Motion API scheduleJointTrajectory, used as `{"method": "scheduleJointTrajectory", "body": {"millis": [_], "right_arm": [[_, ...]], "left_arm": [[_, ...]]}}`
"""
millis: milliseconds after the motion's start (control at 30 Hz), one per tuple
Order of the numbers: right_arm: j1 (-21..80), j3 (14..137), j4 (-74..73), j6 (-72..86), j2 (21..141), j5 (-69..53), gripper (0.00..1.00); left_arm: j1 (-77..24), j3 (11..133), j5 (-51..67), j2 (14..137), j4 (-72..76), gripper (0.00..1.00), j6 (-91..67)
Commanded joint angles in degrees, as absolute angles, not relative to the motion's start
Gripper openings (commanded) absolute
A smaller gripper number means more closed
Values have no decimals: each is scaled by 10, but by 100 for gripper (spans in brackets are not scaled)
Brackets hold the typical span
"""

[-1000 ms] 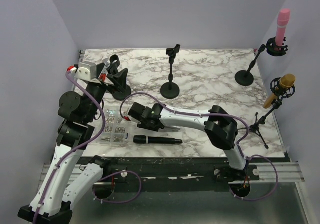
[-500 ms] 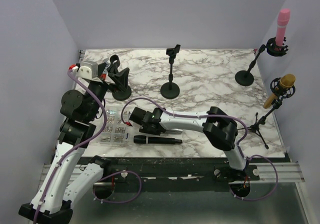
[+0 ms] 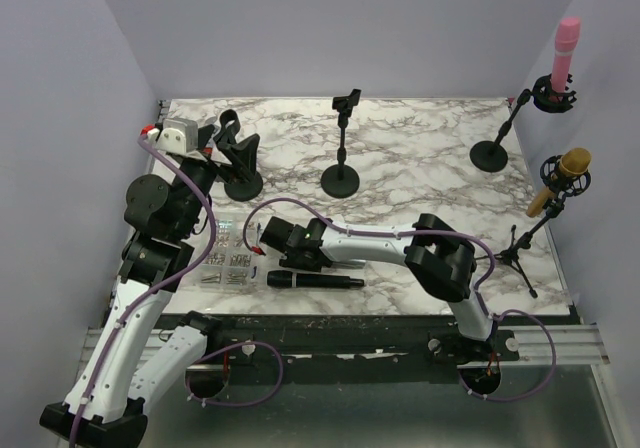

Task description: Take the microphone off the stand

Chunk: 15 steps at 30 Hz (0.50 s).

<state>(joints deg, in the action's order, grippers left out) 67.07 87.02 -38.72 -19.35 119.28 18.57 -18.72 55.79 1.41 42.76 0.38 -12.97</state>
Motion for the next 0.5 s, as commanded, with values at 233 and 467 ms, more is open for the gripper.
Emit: {"method": "scheduleJointTrajectory", "body": {"millis": [233,467], "right_arm": [[674,862,-362,-198,1194,171,40],[673,865,-362,-196,1192,166,48]], "left_arm": [[-178,555,28,429,17,98,-137],[-178,555,33,430,18,99,-141]]}}
